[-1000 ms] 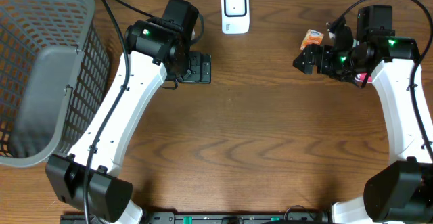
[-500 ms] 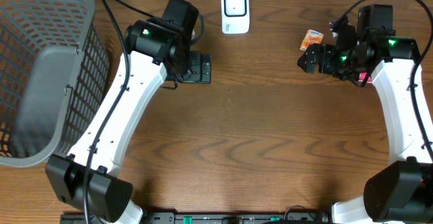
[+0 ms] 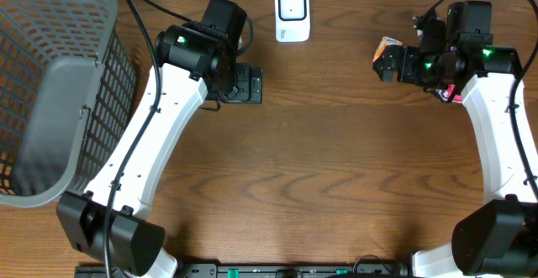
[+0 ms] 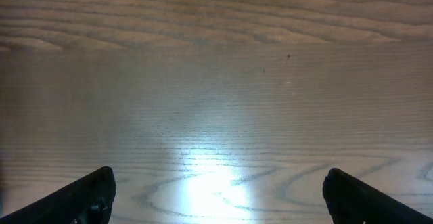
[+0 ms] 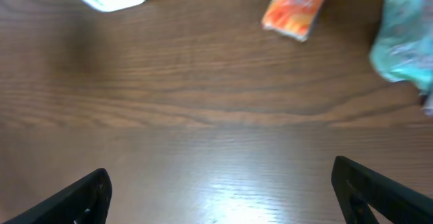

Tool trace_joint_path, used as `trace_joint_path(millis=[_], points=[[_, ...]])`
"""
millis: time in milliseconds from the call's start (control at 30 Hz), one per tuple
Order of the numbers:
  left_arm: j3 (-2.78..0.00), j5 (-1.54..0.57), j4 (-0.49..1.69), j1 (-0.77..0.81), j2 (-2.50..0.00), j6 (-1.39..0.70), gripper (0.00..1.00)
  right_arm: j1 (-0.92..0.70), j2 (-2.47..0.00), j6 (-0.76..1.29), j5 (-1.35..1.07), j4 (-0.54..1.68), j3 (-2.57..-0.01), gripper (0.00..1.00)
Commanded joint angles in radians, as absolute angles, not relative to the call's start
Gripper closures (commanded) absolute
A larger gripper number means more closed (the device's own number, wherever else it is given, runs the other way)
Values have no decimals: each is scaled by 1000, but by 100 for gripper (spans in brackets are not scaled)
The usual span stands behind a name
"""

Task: Scan the item barcode

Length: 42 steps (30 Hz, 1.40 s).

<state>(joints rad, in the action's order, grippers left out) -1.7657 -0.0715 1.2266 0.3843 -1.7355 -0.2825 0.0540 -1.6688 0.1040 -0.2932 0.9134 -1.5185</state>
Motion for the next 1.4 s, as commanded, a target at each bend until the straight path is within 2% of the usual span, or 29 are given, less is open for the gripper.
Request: trace_joint_path(millis=[0,67,100,200,267,600,800,1100,1367], points=[[-1763,-59,1229,383,-1741,-266,2,54,-1670,97,-173,900,-1533,1],[-1763,-59,1229,383,-1741,-266,2,55,-1672,97,-106,887,-1533,1],[-1763,-59,1229,383,-1741,-266,2,55,-1672,97,-64,875,-1533,6],[-1763,-59,1229,383,-1741,-266,2,65,-1672,115,86,830,-1533,1],[-1763,-59,1229,383,-1741,-266,2,80,-1676,128,145,804,-1533,1],[-1763,-59,1229,383,-1740,-266,2,170,-1806,134,148,646,-1533,2],[-1763,-59,1229,383,-1741,-266,2,189,-1790,173,134,689,-1534,1],[-1763,-59,1229,383,-1741,-266,2,181,-1509,305,60,902,-1504,1],[-1763,-59,1229,383,-1740,-266,2,60,-1045,314,-13,850,-1099,1]])
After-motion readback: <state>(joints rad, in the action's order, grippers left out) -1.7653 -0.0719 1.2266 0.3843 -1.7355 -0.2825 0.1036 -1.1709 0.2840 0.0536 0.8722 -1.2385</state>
